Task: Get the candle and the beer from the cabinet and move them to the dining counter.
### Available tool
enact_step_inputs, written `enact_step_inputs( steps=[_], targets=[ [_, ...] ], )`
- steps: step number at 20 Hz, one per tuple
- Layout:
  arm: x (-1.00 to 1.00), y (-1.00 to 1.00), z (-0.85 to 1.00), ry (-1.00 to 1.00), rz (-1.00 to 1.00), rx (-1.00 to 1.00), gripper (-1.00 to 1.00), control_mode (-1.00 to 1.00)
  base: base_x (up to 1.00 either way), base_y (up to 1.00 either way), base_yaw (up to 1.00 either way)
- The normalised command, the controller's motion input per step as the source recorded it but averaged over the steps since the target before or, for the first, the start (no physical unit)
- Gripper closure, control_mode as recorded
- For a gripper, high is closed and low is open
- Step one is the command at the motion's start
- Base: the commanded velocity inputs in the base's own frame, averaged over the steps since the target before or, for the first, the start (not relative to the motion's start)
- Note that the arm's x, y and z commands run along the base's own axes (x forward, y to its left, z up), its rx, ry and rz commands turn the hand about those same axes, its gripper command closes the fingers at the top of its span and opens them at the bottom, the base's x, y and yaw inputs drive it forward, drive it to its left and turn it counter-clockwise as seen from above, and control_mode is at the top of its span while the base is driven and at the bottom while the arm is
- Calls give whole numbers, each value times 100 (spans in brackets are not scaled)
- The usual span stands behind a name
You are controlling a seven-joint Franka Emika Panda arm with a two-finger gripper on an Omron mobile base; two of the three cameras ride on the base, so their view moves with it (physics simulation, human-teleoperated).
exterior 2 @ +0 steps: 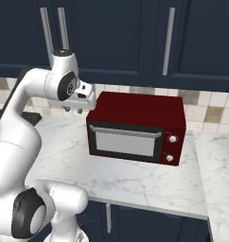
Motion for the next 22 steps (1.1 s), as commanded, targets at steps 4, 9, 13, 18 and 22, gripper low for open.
enact_step_inputs(
  steps=[4,9,13,18,22],
  targets=[
    [-64,0,0,-20,0,0,-100,-100,0,0,0],
    [-100,10,0,-52,0,-4,-100,-100,0,0,0],
    [-42,7,28,-49,-5,-5,-100,-100,0,0,0],
    [21,10,76,-37,-3,-8,-100,-100,0,0,0],
    [25,16,87,-31,-3,-4,-100,-100,0,0,0]
  ],
)
